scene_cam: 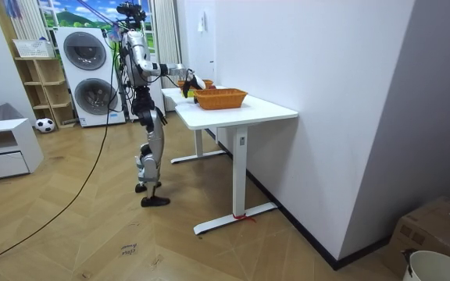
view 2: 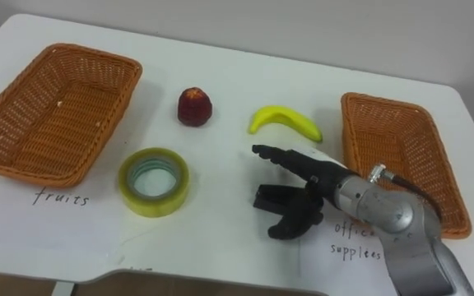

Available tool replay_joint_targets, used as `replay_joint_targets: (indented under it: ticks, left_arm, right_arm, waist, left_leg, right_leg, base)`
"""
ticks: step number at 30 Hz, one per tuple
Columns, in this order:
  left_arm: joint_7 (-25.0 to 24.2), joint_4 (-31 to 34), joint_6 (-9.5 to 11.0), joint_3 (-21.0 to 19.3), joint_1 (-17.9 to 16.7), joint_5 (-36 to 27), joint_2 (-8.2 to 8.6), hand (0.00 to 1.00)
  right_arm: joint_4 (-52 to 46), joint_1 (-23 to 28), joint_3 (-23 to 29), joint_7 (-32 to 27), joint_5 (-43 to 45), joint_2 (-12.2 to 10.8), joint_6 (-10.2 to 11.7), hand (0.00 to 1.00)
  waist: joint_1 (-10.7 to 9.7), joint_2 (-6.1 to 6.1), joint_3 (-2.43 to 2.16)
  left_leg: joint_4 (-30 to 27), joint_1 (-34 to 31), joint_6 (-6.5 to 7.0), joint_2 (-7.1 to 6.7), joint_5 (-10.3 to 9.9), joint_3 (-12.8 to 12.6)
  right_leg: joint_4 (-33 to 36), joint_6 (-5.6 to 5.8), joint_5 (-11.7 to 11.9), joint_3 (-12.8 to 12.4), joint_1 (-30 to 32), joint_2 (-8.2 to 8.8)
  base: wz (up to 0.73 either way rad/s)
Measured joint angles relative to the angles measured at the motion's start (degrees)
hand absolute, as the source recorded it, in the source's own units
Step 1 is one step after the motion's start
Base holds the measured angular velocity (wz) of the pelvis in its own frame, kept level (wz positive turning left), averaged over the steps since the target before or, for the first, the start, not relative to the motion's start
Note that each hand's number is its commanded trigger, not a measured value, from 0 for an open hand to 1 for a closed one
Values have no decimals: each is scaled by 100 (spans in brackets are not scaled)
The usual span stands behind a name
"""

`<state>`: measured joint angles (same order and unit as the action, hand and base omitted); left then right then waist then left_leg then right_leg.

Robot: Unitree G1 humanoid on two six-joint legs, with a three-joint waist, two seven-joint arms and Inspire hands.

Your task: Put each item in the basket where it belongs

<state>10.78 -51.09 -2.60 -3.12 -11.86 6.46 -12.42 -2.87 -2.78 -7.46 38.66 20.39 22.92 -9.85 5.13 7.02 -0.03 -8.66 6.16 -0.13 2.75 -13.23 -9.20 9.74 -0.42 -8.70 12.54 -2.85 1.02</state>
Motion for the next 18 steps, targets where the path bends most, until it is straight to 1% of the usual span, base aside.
replay_joint_targets:
  ticks: [3,6,14,16,18]
  left_arm:
    - [-19,-1,0,0,14,6,12,0]
    - [-25,-14,0,0,14,-6,14,0]
    - [-42,-57,0,-1,25,-7,37,0]
    - [-60,-57,-1,0,30,-11,40,0]
    - [-118,-57,-1,-1,40,-12,52,0]
  right_arm:
    - [0,4,0,67,178,-129,-24,0]
    - [0,5,0,126,249,-177,-25,0]
    - [-1,5,0,128,274,-176,-25,0]
    - [-1,4,0,128,350,-176,-25,0]
    - [-1,4,0,128,609,-176,-25,0]
  waist:
    - [-3,3,-2]
    - [1,14,-9]
    - [-1,14,-7]
    - [-4,12,-4]
    - [0,15,8]
  left_leg:
    - [-3,-1,0,-1,0,-4]
    - [-3,0,0,-3,0,-3]
    - [6,-1,1,0,-1,4]
    - [7,1,1,1,-1,4]
    - [5,23,1,-1,-1,2]
  right_leg:
    - [4,0,0,0,0,-1]
    - [5,0,0,-7,-1,-6]
    - [2,0,0,3,0,-13]
    - [1,0,0,7,0,-13]
    - [0,0,0,3,-2,-10]
  base:
    - [0]
    - [0]
    - [0]
    - [0]
    - [0]
